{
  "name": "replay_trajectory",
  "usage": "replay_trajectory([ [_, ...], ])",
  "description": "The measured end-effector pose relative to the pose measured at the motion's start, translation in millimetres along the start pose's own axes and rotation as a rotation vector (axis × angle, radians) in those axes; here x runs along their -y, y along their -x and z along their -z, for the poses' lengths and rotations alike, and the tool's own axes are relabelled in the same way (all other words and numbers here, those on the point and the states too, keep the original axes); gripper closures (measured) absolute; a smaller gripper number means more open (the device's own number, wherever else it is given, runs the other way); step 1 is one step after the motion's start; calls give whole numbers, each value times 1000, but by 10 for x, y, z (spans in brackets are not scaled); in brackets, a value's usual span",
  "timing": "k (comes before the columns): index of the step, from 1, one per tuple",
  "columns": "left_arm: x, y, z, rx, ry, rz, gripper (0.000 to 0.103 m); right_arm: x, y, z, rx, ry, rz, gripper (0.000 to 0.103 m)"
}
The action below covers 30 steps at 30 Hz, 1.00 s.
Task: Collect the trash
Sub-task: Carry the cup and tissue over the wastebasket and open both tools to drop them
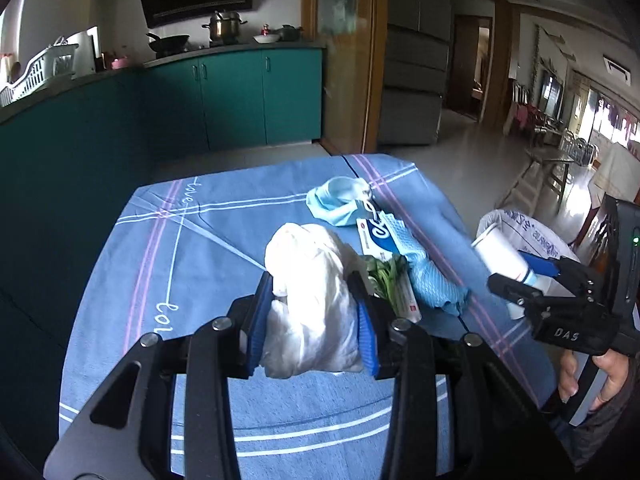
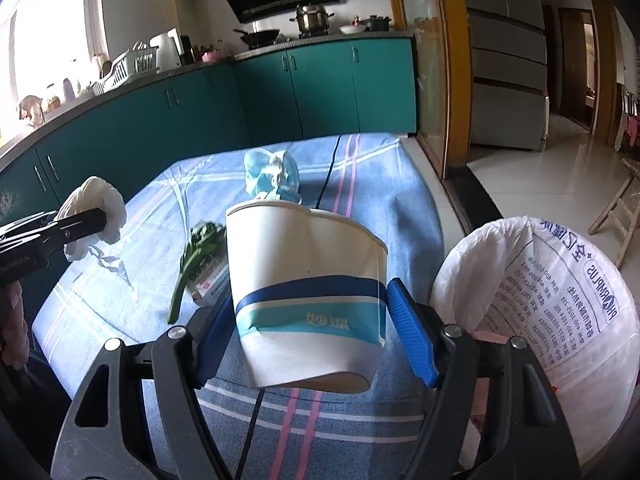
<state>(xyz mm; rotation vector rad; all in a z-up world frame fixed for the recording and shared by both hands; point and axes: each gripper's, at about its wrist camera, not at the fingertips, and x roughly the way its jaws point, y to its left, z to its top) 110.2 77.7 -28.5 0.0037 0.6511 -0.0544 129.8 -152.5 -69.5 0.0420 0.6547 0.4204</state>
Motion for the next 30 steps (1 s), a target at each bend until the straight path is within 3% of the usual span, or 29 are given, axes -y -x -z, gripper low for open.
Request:
replay_trajectory([
  [8, 7, 121, -71, 42, 32, 23, 64, 298, 386, -157, 136, -44, 85, 30],
  [14, 283, 176, -263, 73, -7, 86, 64, 617, 647, -224, 209, -92, 244, 30],
  [19, 743, 89, -442, 26, -57, 243, 64, 828, 808, -201, 228, -124, 370, 30],
  [24, 1402, -106, -566, 2, -187, 306, 64, 1106, 1004, -122, 242, -209, 459, 30],
  [30, 2064, -482, -581, -83, -214, 407, 64, 1351, 1123, -20, 233, -276, 531, 30],
])
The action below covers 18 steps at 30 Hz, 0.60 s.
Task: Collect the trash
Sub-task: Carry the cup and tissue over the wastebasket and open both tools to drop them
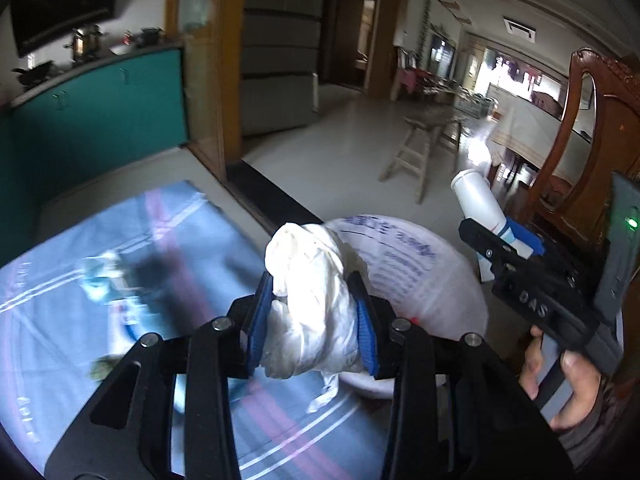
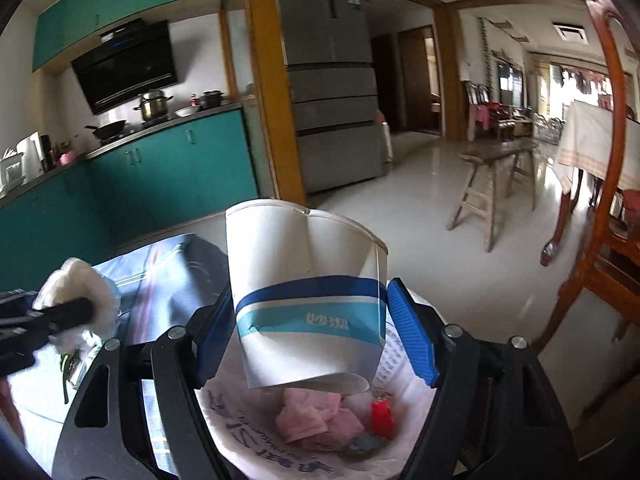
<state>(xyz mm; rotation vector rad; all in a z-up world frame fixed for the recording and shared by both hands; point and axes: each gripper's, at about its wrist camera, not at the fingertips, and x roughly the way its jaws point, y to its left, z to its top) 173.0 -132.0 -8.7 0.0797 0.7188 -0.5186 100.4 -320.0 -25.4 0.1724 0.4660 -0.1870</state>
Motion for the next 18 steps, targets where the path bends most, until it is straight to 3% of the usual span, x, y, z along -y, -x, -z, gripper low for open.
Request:
replay_trajectory([
  [6, 184, -570, -105, -78, 57, 103, 64, 275, -46, 40, -33, -34, 62, 30],
  [10, 280, -877, -82, -130, 74, 125, 59, 371, -82, 51, -53, -57, 69, 30],
  [13, 275, -954, -91, -139, 99, 142, 43, 364, -86, 64, -59, -49, 65, 30],
  [15, 250, -938, -100, -130, 123, 142, 22, 350, -103, 81, -68, -41, 55, 30],
  [18, 151, -798, -126, -112, 125, 129, 21, 281, -114, 69, -75, -26, 40, 30],
])
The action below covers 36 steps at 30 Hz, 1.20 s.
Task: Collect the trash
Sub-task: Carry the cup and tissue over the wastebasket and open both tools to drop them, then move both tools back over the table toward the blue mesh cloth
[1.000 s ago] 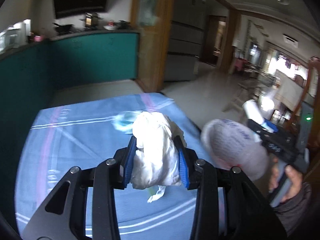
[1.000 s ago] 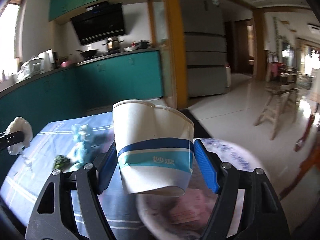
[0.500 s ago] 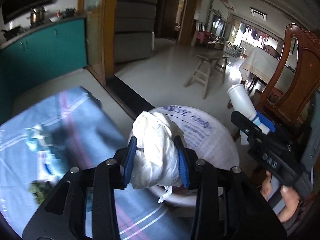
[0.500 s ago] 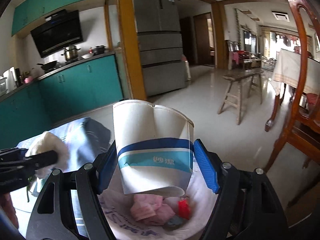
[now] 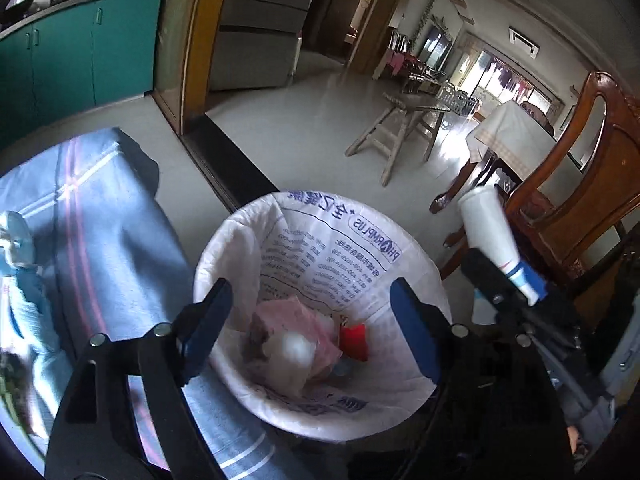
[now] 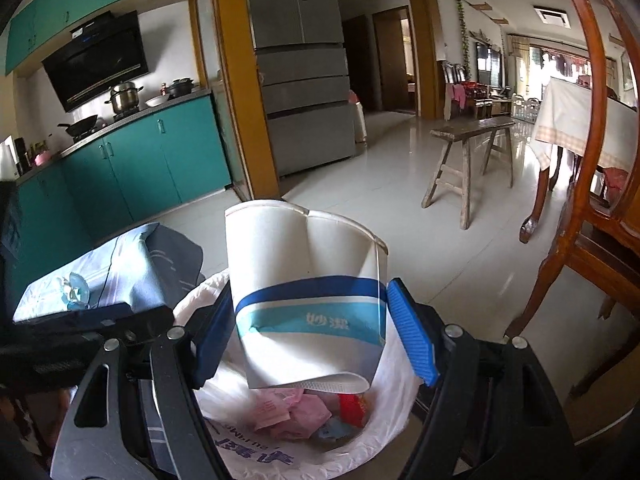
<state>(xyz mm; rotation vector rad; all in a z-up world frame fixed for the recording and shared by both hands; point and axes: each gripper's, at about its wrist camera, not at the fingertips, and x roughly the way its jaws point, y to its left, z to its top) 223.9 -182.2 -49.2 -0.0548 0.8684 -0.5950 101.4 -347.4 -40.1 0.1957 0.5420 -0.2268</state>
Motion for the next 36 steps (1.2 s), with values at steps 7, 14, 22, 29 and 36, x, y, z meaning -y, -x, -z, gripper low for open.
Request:
replay_trajectory([
  [7, -345, 567, 2, 67, -46, -228, 17, -234, -43, 34, -26, 54, -41, 21],
  [14, -1131, 1137, 147, 108, 60, -389, 17, -543, -92, 54, -59, 60, -190, 11],
  [22, -1816, 1671, 448, 105, 216, -407, 17, -1561, -438, 101, -255, 146, -493, 11],
  [29, -2234, 1956, 660, 123, 321, -523, 16, -2505, -771, 258, -397, 219, -612, 11],
  [36, -2490, 2040, 775, 127, 447, -421, 16, -2882, -800, 494, -435, 328, -633, 12],
])
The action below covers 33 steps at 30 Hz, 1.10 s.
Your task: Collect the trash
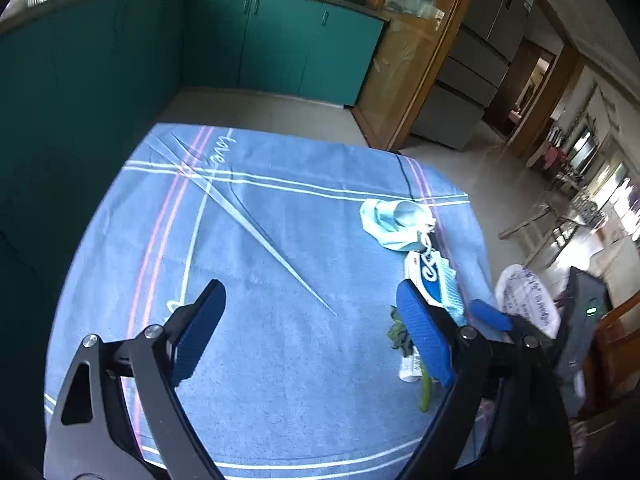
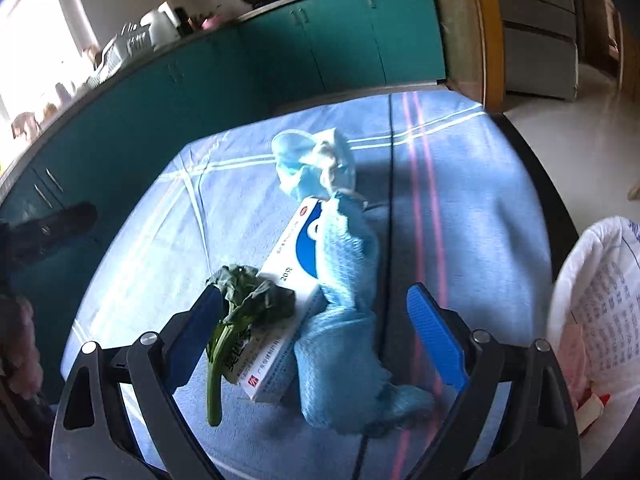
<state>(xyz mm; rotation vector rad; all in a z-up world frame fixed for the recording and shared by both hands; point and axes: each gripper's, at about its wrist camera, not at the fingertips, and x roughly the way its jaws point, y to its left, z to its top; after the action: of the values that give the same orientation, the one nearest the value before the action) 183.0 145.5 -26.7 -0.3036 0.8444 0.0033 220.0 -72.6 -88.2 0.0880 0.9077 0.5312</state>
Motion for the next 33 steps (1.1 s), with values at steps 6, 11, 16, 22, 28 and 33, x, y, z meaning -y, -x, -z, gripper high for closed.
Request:
replay_trajectory([
  [6, 10, -37, 42, 5, 9, 14, 10, -61, -55, 73, -33, 25, -65, 32],
  [11, 53, -88, 35, -14, 14, 14, 10, -142, 21, 138, -54, 62, -138, 60],
  [16, 179, -111, 66, -16, -37, -3, 10, -193, 195, 203, -35, 112, -134, 74],
  [22, 219, -184, 94, -40, -43, -3, 10, -15, 283, 253, -11, 92, -115, 69],
  [28, 219, -191, 107, -40, -44, -7, 9, 27, 238, 238, 1, 61, -105, 46],
  [33, 189, -231, 119, -61, -46, -9, 8, -30, 123, 179, -7, 60, -112, 32],
])
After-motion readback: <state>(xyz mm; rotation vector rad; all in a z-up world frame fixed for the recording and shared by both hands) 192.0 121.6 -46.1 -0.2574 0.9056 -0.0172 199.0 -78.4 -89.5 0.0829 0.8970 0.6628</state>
